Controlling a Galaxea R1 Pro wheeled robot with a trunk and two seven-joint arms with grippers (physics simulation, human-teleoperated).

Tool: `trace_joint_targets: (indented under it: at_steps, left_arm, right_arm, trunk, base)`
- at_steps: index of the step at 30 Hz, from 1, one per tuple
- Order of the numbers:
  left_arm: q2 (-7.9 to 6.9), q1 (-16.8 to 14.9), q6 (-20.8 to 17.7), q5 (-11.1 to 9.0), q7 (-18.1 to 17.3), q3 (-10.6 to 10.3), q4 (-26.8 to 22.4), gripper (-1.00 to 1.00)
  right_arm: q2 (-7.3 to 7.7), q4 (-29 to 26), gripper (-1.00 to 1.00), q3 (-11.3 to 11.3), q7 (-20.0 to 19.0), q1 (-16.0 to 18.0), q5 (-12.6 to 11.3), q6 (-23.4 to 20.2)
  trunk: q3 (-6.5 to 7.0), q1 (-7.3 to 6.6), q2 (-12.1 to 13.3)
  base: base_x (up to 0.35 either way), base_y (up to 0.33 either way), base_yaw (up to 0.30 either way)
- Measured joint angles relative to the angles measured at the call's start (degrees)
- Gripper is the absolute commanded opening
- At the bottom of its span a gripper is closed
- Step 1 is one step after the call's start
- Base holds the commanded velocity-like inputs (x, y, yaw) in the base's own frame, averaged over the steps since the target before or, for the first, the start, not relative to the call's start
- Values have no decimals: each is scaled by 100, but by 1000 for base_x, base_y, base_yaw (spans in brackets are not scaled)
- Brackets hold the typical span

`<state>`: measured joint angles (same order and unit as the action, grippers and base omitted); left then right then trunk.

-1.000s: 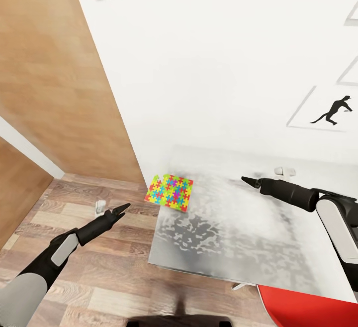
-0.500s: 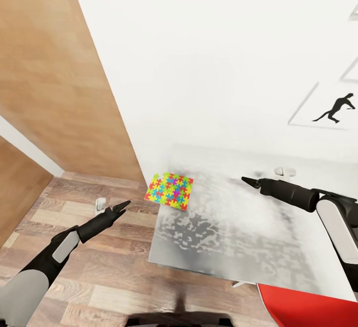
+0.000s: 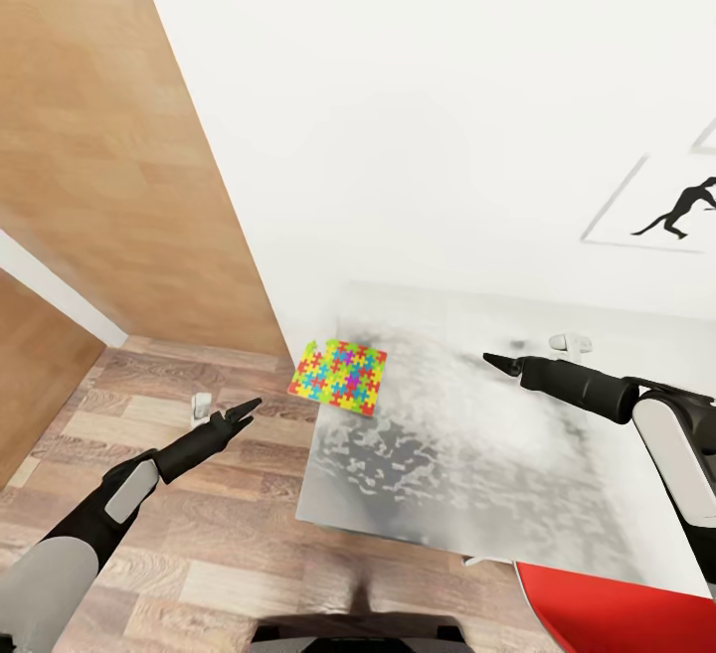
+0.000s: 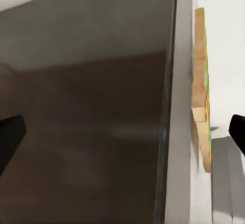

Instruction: Put all the toys in the child's room - the three board games (two on the bed and one on the table), the two jigsaw puzzles on the table, and the tennis ball on the table - inside the toy box on the table in the child's room.

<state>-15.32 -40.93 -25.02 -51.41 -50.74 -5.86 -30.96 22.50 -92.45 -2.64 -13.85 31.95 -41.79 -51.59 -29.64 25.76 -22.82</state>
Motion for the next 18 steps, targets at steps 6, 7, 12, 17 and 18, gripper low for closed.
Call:
trace_joint_targets:
  at_steps: [6, 7, 12, 17, 18]
  left_arm:
    - [0, -121, -24, 5, -96, -2, 0, 100]
    - [0, -122, -23, 7, -97, -3, 1, 100]
    - [1, -235, -41, 11, -145, -6, 1, 100]
    - [-4, -286, -54, 12, -165, -7, 1, 100]
    - [-4, -287, -54, 12, -165, -7, 1, 100]
  right_arm:
    - [0, 0, 100, 1, 0, 11, 0, -3]
    - [0, 0, 100, 1, 0, 11, 0, -3]
    - [0, 0, 100, 10, 0, 20, 0, -1]
    - [-2, 0, 100, 13, 0, 23, 0, 0]
    - [-2, 0, 100, 13, 0, 23, 0, 0]
  trunk:
    - [-55, 0, 0]
    - [-65, 0, 0]
    - [-111, 0, 0]
    - [-158, 0, 0]
    - [-168, 0, 0]
  base:
    - [0, 0, 0]
    - [0, 0, 0]
    - [0, 0, 0]
    - [0, 0, 0]
    - [0, 0, 0]
